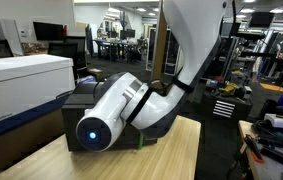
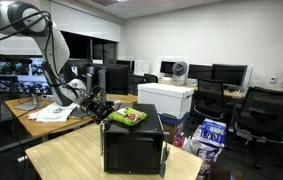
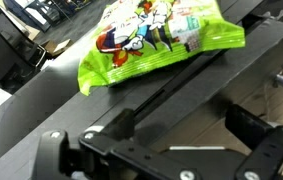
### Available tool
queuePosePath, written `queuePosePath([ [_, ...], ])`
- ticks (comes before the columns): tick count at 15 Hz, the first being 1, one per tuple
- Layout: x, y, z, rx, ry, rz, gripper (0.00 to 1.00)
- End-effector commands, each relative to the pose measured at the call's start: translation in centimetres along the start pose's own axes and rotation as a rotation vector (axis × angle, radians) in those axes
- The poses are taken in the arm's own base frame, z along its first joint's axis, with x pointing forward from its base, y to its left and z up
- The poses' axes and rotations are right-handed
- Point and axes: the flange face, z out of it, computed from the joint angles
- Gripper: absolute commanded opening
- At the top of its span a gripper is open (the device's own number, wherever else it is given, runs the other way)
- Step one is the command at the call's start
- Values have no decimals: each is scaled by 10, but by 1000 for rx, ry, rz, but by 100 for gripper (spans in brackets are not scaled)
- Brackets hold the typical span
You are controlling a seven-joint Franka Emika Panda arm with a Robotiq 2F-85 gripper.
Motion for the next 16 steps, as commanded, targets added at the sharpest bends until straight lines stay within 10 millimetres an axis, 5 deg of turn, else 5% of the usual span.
queuePosePath([
  [1,-8,-1,16,-49,36,32,100],
  [10,-16,2,28,-54,53,103,100],
  [16,-27,8,-29,-81,213,102,100],
])
